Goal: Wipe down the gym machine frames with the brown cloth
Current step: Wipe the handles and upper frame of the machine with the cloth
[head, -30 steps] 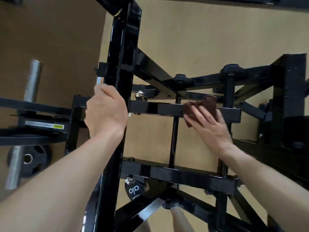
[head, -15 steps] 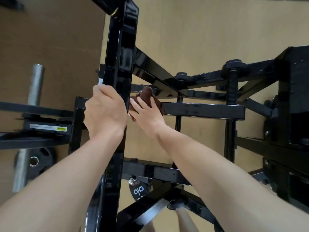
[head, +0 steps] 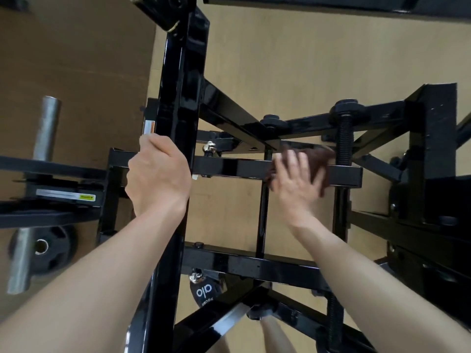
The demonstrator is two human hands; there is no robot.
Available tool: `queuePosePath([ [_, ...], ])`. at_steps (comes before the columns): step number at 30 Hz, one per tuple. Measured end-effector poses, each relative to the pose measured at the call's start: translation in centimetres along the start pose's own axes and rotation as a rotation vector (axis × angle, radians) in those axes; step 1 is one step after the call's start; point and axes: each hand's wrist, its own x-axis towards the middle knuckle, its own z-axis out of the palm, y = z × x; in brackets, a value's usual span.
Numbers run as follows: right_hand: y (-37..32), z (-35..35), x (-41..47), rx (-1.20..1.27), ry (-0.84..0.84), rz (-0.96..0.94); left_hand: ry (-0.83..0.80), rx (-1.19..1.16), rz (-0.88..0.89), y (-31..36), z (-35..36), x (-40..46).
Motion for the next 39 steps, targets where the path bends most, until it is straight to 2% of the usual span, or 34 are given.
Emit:
queuePosePath([
  [2, -5.2, 1.0, 1.0, -0.038, 0.015, -0.278, 0.01, 0.018, -0.001, 0.1, 0.0, 0.0],
  [4, -9.8, 1.3, 1.9, -0.073, 0.022, -0.47, 0.017, 0.025, 0.006, 0.0, 0.1, 0.1],
  [7, -13.2, 1.0, 2.9, -0.067, 0.005, -0.515, 0.018, 0.024, 0.009, 0.0, 0.1, 0.1],
  [10, -9.5, 0.7, 3.1, -0.104, 0.012, -0.56, 0.006, 0.014, 0.007, 0.0, 0.0, 0.1],
  [14, 3.4, 0.0, 0.5, -0.027, 0.085, -0.227, 0.006, 0.012, 0.005, 0.0, 0.0, 0.0],
  [16, 7.7, -0.6, -0.9, 0.042, 0.105, -0.037, 0.0, 0.008, 0.004, 0.0, 0.0, 0.0],
  [18, 7.1, -0.4, -0.7, 0.072, 0.102, 0.149, -0.003, -0.001, 0.002, 0.0, -0.1, 0.1],
  [20, 3.2, -0.3, 0.7, 0.066, 0.09, 0.267, 0.001, -0.002, 0.005, -0.1, 0.0, 0.1],
  [21, 0.7, -0.1, 1.4, 0.047, 0.071, 0.221, 0.006, 0.001, 0.007, -0.1, 0.1, 0.1],
  [24, -6.7, 1.4, 2.0, -0.038, 0.068, -0.202, 0.015, 0.01, 0.017, -0.3, 0.3, 0.3],
  [26, -10.0, 1.5, 2.5, -0.063, 0.068, -0.337, 0.013, 0.005, 0.024, -0.2, 0.3, 0.3],
  [28, -10.3, 1.0, 3.0, -0.065, 0.049, -0.409, 0.008, 0.008, 0.027, -0.1, 0.2, 0.3],
  [30, -7.1, 0.6, 2.9, -0.081, 0.031, -0.507, 0.0, 0.0, 0.022, -0.2, 0.0, 0.2],
  [31, -4.3, 0.5, 2.7, -0.078, 0.037, -0.478, -0.006, -0.013, 0.022, -0.1, 0.0, 0.2],
  [35, 8.7, -1.2, 0.3, -0.009, 0.09, -0.073, -0.017, -0.039, 0.019, 0.1, -0.3, 0.0],
  [37, 10.7, -1.7, -0.8, -0.019, 0.06, 0.007, -0.024, -0.036, 0.009, 0.2, -0.3, -0.1],
  [39, 8.6, -1.3, -0.6, -0.01, 0.074, 0.118, -0.027, -0.038, 0.005, 0.3, -0.3, -0.1],
])
